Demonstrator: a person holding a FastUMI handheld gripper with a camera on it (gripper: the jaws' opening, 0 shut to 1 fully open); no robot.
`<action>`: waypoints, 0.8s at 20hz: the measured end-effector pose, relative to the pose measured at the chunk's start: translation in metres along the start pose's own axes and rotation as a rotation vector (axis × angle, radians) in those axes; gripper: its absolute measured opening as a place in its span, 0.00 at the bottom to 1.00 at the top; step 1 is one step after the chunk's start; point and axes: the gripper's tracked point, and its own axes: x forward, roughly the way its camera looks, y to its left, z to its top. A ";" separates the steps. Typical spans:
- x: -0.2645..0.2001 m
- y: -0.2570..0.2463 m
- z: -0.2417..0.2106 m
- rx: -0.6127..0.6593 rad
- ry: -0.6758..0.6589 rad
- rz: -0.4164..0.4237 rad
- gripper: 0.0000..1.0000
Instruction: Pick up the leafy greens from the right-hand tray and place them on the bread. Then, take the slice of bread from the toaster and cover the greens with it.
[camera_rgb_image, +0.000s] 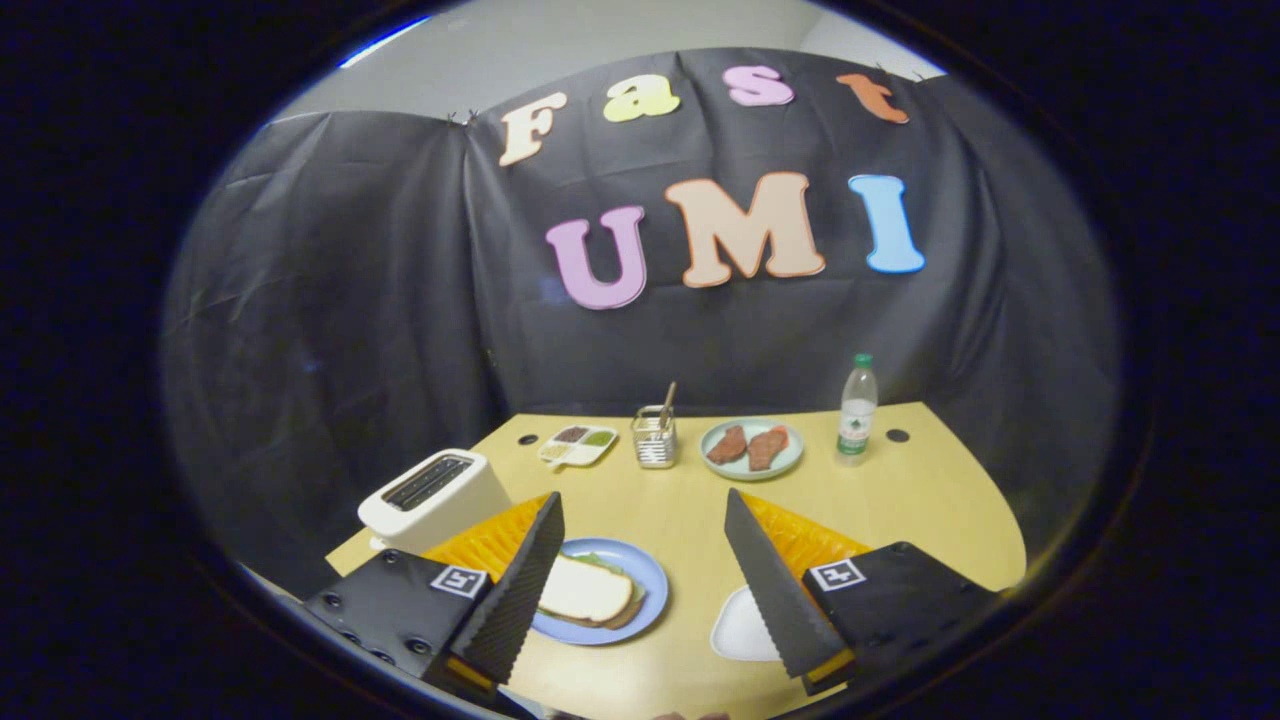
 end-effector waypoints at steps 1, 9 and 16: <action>-0.007 -0.009 0.006 -0.004 -0.030 -0.032 1.00; -0.065 -0.059 0.035 -0.037 -0.219 -0.196 1.00; -0.091 -0.075 0.058 -0.047 -0.293 -0.261 1.00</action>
